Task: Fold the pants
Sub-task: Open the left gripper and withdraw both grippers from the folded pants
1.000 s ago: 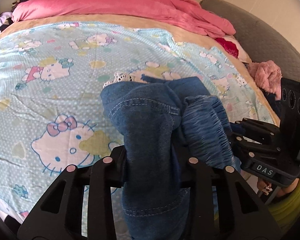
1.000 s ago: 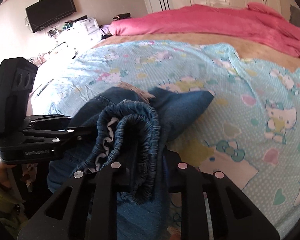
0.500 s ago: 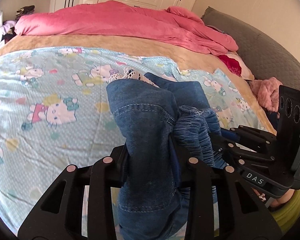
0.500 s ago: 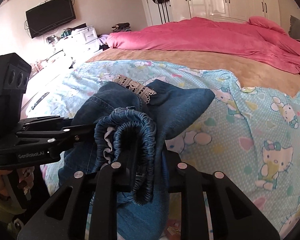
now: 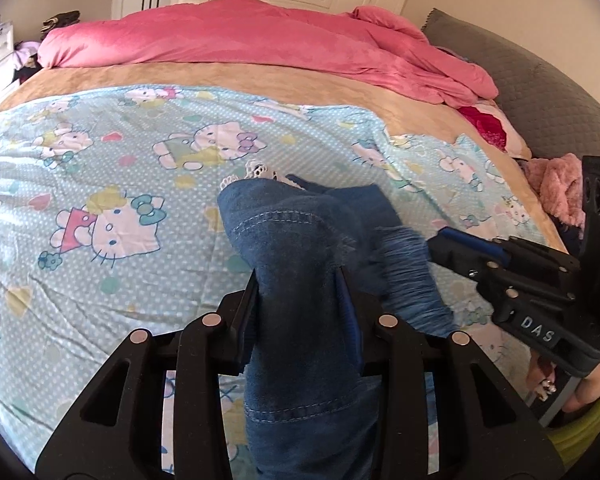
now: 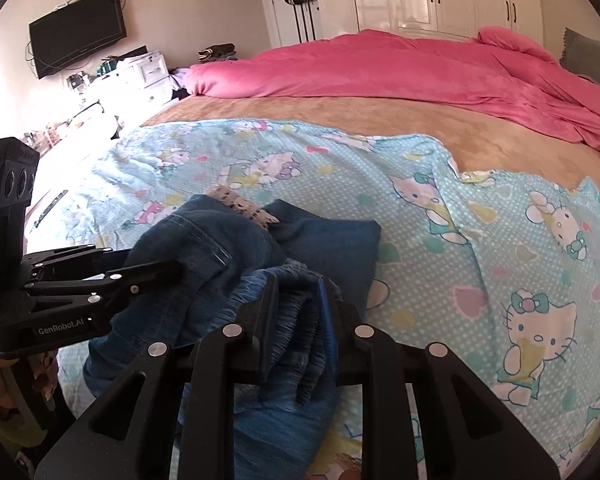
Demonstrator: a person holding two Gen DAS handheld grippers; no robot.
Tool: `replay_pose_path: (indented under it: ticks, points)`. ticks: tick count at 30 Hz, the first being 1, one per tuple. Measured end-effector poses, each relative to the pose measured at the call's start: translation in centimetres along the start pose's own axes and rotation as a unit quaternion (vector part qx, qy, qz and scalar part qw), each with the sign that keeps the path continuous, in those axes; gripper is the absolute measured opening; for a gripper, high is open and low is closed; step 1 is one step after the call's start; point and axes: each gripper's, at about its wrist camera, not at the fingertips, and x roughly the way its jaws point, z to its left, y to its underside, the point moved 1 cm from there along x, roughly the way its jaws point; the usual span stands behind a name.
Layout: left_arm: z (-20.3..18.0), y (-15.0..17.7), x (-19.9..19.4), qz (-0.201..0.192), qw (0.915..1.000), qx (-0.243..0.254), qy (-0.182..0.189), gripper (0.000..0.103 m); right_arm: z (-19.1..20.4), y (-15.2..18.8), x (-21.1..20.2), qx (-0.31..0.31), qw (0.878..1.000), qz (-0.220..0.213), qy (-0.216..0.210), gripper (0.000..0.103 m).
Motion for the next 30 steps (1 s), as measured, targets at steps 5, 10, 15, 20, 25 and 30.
replay_pose_path:
  ticks: [5, 10, 15, 20, 25, 30]
  points:
    - [0.7, 0.5, 0.1, 0.001, 0.9999, -0.005, -0.016, 0.042, 0.0, 0.8, 0.2, 0.000, 1.000, 0.005, 0.015, 0.041]
    - [0.9, 0.9, 0.4, 0.007, 0.9993, 0.001, -0.037, 0.053, 0.1, 1.3, 0.9, -0.007, 0.999, 0.020, 0.026, 0.044]
    - [1.3, 1.4, 1.3, 0.019, 0.9984, 0.000, -0.053, 0.060, -0.4, 2.1, 2.3, -0.005, 0.998, 0.050, 0.043, 0.051]
    - [2.1, 2.0, 1.9, 0.024, 0.9981, -0.015, -0.055, 0.066, -0.8, 2.3, 2.3, 0.009, 0.998, 0.055, 0.039, 0.053]
    - [2.2, 1.9, 0.1, 0.001, 0.9984, -0.021, -0.053, 0.078, -0.5, 2.1, -0.8, 0.018, 0.999, 0.005, 0.039, 0.081]
    - [1.8, 1.7, -2.8, -0.027, 0.9981, -0.021, -0.051, 0.093, -0.2, 2.2, -4.4, 0.020, 0.998, -0.040, 0.047, 0.095]
